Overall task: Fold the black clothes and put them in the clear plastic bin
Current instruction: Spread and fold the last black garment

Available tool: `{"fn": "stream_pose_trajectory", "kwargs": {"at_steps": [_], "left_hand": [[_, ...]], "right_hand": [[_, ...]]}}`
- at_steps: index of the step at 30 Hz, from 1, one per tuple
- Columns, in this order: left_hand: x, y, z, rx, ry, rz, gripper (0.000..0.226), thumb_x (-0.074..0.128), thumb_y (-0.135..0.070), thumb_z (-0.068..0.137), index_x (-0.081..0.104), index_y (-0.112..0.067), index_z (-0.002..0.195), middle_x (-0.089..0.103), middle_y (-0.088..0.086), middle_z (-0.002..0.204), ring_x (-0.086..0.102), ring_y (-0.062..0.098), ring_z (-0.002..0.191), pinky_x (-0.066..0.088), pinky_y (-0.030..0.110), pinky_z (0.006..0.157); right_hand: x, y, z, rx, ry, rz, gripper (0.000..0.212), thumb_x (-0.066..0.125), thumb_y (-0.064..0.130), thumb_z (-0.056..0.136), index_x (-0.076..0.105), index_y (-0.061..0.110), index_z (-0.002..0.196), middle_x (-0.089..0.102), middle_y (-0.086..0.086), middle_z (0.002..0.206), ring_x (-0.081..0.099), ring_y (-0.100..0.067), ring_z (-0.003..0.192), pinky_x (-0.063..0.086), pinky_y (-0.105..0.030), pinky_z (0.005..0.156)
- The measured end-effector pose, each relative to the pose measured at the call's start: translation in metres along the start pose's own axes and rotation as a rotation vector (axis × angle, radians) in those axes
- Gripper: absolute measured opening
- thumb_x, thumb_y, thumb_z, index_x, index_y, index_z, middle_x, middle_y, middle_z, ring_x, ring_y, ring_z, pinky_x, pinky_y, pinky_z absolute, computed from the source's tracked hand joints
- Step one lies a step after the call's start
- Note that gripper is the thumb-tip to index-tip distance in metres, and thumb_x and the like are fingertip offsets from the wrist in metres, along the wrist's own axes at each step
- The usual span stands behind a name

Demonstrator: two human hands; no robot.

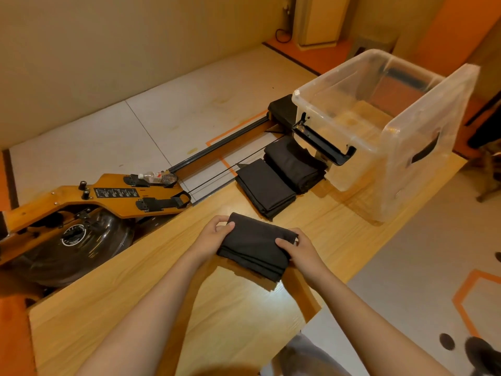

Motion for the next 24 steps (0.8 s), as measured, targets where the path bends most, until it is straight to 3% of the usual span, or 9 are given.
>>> {"fn": "stream_pose_trajectory", "kwargs": {"at_steps": [3,11,15,20,24], "left_hand": [[-0.001,-0.030,0.024,0.024,-0.003,-0.039,0.037,0.062,-0.031,0.094,0.049,-0.024,0.128,0.066,0.004,0.113,0.066,0.015,0.095,0.051,0.020,0.066],[-0.011,-0.097,0.093,0.116,-0.198,-0.230,0.026,0.059,-0.011,0.096,0.057,-0.018,0.121,0.060,0.006,0.120,0.062,0.013,0.095,0.054,0.023,0.069],[-0.013,-0.115,0.128,0.146,-0.249,-0.180,0.026,0.057,-0.010,0.096,0.058,-0.016,0.121,0.056,0.005,0.125,0.059,0.020,0.108,0.056,0.022,0.070],[-0.003,-0.114,0.163,0.171,-0.220,0.026,0.024,0.059,-0.007,0.094,0.064,-0.015,0.117,0.058,0.004,0.125,0.054,0.020,0.118,0.048,0.040,0.101],[0.003,-0.111,0.172,0.211,-0.267,0.146,0.025,0.059,-0.005,0.094,0.066,-0.009,0.117,0.061,0.004,0.119,0.053,0.014,0.108,0.046,0.028,0.092]], "right_hand": [[-0.009,0.017,0.014,0.024,-0.032,0.170,0.024,0.061,0.017,0.093,0.051,0.017,0.115,0.060,-0.004,0.111,0.063,-0.020,0.101,0.058,-0.035,0.082],[-0.012,0.060,0.072,-0.041,-0.146,0.364,0.028,0.063,0.012,0.092,0.054,0.020,0.117,0.062,-0.003,0.115,0.064,-0.016,0.099,0.056,-0.022,0.069],[-0.012,0.056,0.104,0.021,-0.209,0.433,0.036,0.065,0.012,0.091,0.053,0.016,0.124,0.061,-0.006,0.120,0.063,-0.022,0.106,0.058,-0.036,0.084],[-0.015,0.031,0.119,0.081,-0.385,0.414,0.039,0.067,0.010,0.089,0.052,0.009,0.126,0.062,-0.011,0.121,0.065,-0.023,0.102,0.059,-0.031,0.078],[-0.015,0.020,0.124,0.107,-0.450,0.330,0.052,0.072,0.017,0.086,0.048,0.009,0.132,0.059,-0.012,0.126,0.063,-0.026,0.109,0.057,-0.041,0.087]]}}
Point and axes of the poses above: each hand's wrist, its own z-axis towards the middle knuckle, its own x-axis out of the palm, y = z × x, the point moved 8 cm from there along z, towards the middle knuckle
